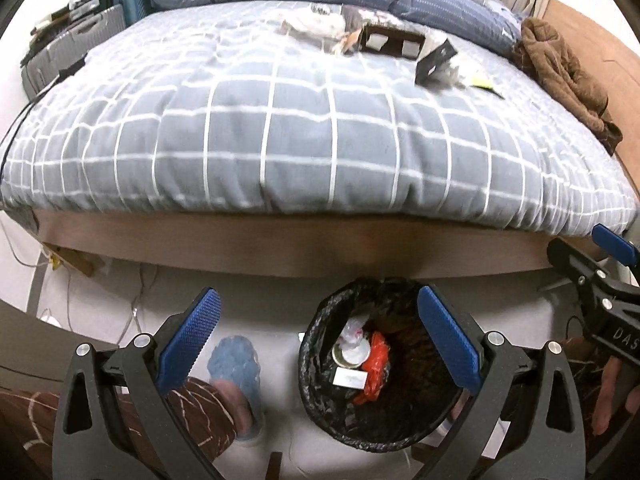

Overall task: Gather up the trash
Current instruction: 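Raise both open tools from the bin back toward the bed, then grasp the white tissue bag with the left tool while the right tool grasps the black wipe packet, then lift the tissue bag and black packet and carry them to the bin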

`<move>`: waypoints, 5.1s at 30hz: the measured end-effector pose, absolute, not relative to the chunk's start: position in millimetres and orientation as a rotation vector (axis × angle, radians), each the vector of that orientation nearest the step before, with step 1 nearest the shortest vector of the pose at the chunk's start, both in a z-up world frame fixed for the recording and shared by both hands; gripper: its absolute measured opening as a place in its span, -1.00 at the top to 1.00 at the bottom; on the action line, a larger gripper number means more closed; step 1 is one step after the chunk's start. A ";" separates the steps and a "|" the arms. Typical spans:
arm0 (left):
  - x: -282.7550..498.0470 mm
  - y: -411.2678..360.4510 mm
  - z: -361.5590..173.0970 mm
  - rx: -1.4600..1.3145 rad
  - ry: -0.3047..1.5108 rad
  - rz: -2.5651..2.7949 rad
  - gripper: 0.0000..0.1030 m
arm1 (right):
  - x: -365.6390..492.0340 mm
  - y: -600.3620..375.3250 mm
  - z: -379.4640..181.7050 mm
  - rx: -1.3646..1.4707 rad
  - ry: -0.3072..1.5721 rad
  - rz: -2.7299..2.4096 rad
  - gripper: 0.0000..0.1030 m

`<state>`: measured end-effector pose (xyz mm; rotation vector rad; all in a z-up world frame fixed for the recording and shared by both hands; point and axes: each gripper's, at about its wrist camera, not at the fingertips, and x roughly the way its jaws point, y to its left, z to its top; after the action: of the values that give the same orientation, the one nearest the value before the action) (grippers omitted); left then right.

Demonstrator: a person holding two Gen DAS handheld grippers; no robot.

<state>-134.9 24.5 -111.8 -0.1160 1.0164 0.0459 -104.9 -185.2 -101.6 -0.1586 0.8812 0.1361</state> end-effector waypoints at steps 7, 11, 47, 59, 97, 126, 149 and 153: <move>-116.6 23.3 -83.8 -0.099 0.951 0.050 -0.89 | -92.3 -188.1 -75.2 -0.149 0.806 0.118 -0.81; -106.3 20.0 -73.6 -0.087 0.934 0.047 -0.89 | -85.3 -187.6 -67.4 -0.159 0.786 0.116 -0.81; 76.6 67.6 -35.1 -0.138 0.824 0.099 -0.89 | 58.9 -134.0 -60.2 -0.155 0.767 0.224 -0.58; 168.8 76.4 -51.5 -0.126 0.882 0.087 -0.89 | 114.2 -121.0 -84.1 -0.114 0.879 0.284 0.04; 215.4 66.7 -82.6 -0.109 0.974 0.045 0.60 | 130.9 -117.7 -93.0 -0.033 0.950 0.341 0.85; 156.8 75.5 -44.1 -0.141 0.896 0.117 0.60 | 105.8 -116.0 -65.9 -0.039 0.890 0.354 0.95; 91.2 75.1 -35.1 -0.167 0.884 0.139 0.60 | 62.3 -123.2 -52.5 -0.069 0.846 0.351 0.95; 79.9 68.7 -32.1 -0.158 0.880 0.129 0.60 | 54.0 -125.7 -51.8 -0.072 0.844 0.352 0.96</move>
<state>79.9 68.7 -32.1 -0.1583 0.8805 0.1295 54.0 -125.7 -51.8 -0.0717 0.8436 0.3517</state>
